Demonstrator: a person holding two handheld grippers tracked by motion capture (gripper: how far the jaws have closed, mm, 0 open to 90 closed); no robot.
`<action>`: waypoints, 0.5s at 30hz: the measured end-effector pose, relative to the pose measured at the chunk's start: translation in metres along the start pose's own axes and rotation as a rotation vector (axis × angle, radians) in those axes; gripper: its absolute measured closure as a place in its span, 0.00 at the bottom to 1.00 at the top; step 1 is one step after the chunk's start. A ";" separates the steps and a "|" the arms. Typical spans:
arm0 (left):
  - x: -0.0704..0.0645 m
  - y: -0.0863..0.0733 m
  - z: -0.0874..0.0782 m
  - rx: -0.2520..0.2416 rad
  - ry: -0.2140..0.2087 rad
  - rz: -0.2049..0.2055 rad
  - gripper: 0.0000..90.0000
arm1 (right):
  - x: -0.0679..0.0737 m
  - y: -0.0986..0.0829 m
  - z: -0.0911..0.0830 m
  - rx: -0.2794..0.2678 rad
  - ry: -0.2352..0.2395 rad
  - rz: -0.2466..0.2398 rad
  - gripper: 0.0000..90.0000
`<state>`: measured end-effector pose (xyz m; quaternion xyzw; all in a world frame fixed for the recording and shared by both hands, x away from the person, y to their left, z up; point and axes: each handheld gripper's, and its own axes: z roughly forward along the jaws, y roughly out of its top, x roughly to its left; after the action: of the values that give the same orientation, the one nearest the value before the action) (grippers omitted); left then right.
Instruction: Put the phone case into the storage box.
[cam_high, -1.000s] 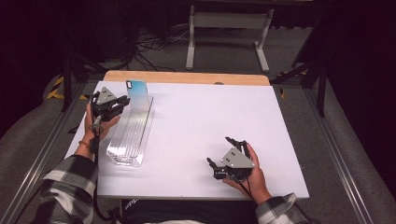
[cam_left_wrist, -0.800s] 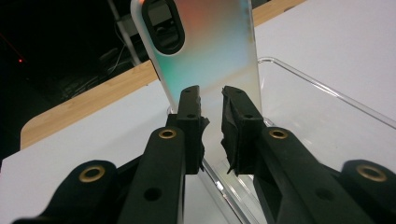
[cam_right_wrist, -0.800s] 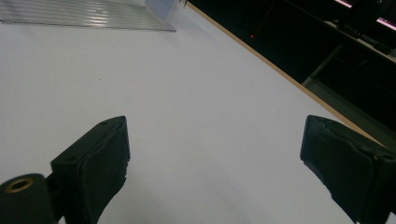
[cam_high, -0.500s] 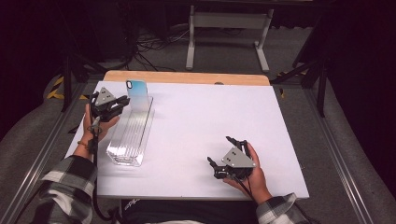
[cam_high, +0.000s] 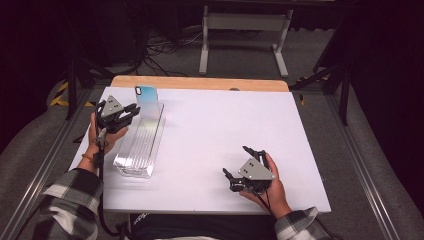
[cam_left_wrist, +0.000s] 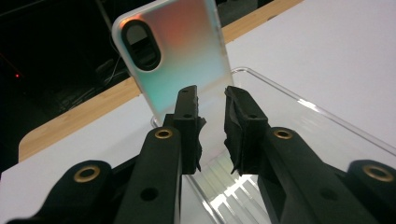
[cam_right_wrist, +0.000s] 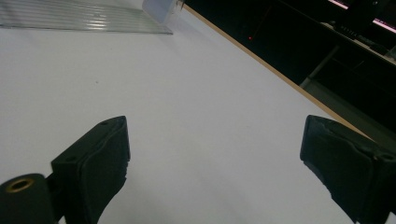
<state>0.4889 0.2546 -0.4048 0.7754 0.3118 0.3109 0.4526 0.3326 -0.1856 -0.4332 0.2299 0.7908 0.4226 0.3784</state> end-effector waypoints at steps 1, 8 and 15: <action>0.000 0.000 0.000 0.000 0.000 0.000 0.84 | 0.000 0.000 0.000 0.000 0.000 0.000 0.10; -0.011 0.003 -0.003 -0.009 -0.025 0.030 0.83 | -0.001 0.001 -0.002 -0.006 -0.006 0.001 0.10; -0.012 0.005 -0.007 -0.035 -0.025 0.016 0.81 | -0.002 0.000 -0.002 -0.007 -0.006 0.003 0.10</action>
<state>0.4772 0.2470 -0.4003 0.7737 0.2941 0.3102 0.4676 0.3324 -0.1878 -0.4314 0.2311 0.7878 0.4251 0.3810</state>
